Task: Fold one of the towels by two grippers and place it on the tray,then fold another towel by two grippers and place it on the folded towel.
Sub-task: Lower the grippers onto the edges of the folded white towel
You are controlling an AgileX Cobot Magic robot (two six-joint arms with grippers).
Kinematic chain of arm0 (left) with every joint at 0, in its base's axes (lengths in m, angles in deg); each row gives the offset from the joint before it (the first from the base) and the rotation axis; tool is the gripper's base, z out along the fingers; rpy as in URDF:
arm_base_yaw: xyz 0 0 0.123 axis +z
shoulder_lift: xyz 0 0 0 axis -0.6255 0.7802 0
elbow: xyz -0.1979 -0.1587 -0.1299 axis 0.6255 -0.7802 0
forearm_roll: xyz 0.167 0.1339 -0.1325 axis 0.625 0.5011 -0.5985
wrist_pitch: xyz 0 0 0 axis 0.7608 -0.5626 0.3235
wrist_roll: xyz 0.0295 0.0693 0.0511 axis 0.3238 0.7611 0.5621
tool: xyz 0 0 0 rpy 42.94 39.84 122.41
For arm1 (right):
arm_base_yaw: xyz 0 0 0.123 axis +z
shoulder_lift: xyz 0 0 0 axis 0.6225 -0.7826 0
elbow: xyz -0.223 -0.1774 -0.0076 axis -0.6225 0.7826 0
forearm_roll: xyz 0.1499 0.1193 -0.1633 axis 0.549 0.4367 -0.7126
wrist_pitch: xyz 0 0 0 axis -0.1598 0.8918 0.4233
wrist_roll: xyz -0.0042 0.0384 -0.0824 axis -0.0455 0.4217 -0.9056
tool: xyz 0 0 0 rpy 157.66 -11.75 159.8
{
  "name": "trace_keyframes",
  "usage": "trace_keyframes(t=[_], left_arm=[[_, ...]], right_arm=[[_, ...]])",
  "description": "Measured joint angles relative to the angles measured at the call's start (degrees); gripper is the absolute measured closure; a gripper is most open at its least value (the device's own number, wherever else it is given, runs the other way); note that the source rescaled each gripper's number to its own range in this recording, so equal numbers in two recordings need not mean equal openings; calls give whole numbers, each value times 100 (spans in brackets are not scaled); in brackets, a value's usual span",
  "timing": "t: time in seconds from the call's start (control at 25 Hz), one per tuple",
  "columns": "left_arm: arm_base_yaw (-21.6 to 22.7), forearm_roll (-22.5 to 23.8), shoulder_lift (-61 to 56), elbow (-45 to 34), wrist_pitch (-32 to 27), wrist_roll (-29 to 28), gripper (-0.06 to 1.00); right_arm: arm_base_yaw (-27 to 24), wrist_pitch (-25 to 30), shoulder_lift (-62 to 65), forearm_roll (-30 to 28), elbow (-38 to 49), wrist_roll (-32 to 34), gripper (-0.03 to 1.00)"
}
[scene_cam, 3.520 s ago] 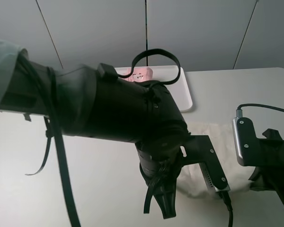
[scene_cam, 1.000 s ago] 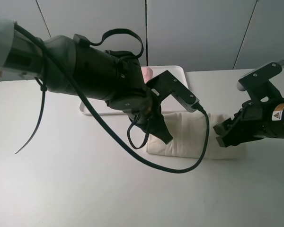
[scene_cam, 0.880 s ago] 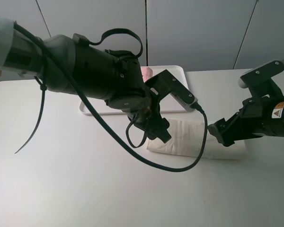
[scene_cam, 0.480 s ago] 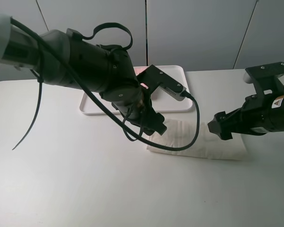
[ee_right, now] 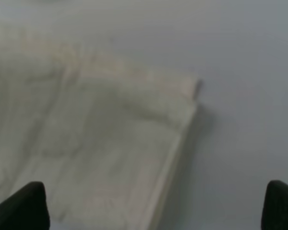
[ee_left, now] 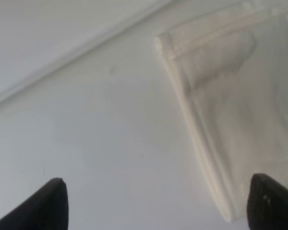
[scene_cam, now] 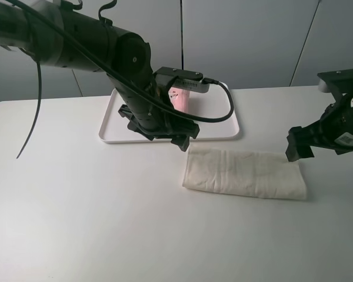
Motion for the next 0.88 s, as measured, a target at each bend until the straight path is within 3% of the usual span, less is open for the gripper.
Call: trace_keyframes(t=[0.32, 0.52, 0.88], left_arm=[[0, 0, 960, 1206, -1156, -67, -2], [0, 0, 1299, 1707, -1385, -352, -2], [0, -54, 1664, 1776, -1656, -946, -2]], right_arm=[[-24, 186, -464, 105, -79, 189, 2], [-24, 186, -488, 116, -89, 189, 2], [-24, 82, -488, 124, -192, 83, 2]])
